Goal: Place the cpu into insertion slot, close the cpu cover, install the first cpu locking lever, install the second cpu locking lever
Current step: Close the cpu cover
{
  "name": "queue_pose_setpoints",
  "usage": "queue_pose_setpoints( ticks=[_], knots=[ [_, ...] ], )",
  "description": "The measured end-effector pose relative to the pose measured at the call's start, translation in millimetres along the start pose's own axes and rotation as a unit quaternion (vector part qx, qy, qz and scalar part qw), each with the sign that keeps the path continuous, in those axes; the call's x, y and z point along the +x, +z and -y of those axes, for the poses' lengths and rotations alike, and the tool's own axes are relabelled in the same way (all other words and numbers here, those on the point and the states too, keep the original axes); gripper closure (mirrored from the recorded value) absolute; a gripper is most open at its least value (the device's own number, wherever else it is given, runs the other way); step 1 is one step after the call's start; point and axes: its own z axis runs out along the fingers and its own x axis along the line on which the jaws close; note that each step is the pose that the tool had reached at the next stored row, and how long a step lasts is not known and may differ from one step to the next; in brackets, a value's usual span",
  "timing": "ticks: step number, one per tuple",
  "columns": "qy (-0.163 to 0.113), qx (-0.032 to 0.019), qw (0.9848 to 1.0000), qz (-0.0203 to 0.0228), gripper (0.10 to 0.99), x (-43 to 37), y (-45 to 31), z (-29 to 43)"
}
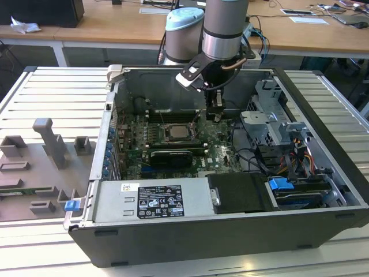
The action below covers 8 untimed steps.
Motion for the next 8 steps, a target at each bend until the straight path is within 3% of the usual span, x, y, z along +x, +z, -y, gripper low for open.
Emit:
queue_pose_setpoints(
  ticks=[8],
  knots=[
    [0.0,0.0,1.0,0.0,0.98,0.0,-0.1,2.5]
  ],
)
